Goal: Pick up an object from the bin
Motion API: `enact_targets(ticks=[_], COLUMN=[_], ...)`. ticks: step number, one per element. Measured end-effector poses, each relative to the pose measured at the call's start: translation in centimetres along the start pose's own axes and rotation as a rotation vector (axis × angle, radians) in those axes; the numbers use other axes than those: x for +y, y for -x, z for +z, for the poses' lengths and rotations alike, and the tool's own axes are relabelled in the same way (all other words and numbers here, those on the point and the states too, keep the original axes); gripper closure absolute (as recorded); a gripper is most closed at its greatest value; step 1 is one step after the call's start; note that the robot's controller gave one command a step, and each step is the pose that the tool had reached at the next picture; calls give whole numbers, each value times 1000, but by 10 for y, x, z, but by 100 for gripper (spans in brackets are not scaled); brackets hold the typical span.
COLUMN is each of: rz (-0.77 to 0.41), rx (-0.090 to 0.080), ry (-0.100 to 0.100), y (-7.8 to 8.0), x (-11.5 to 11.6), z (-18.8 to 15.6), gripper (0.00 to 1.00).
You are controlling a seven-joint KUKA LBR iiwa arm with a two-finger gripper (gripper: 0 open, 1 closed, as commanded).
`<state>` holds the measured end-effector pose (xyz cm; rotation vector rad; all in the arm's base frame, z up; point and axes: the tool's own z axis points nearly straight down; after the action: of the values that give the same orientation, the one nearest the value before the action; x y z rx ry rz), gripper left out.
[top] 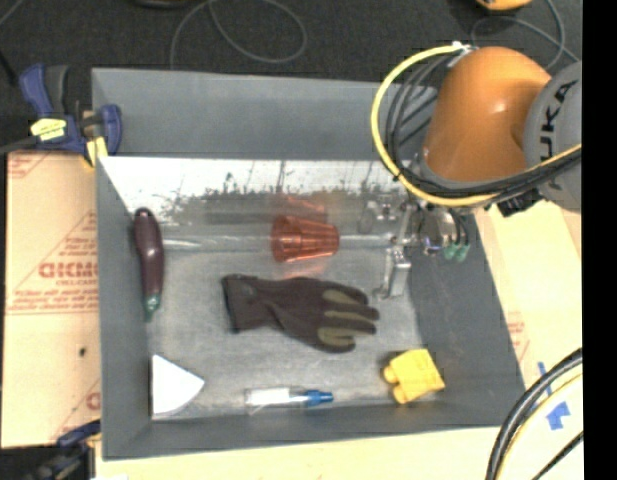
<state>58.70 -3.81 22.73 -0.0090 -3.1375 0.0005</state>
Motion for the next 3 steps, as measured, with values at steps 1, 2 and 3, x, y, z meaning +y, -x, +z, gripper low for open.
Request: enact_targets(ticks=[1,2,3], rz=[-1,2,-27], rx=[-8,-12,-3], ry=[-1,0,-2], y=[1,-4,-14], x=[0,12,20], z=[-5,55,91], gripper=[0,0,0])
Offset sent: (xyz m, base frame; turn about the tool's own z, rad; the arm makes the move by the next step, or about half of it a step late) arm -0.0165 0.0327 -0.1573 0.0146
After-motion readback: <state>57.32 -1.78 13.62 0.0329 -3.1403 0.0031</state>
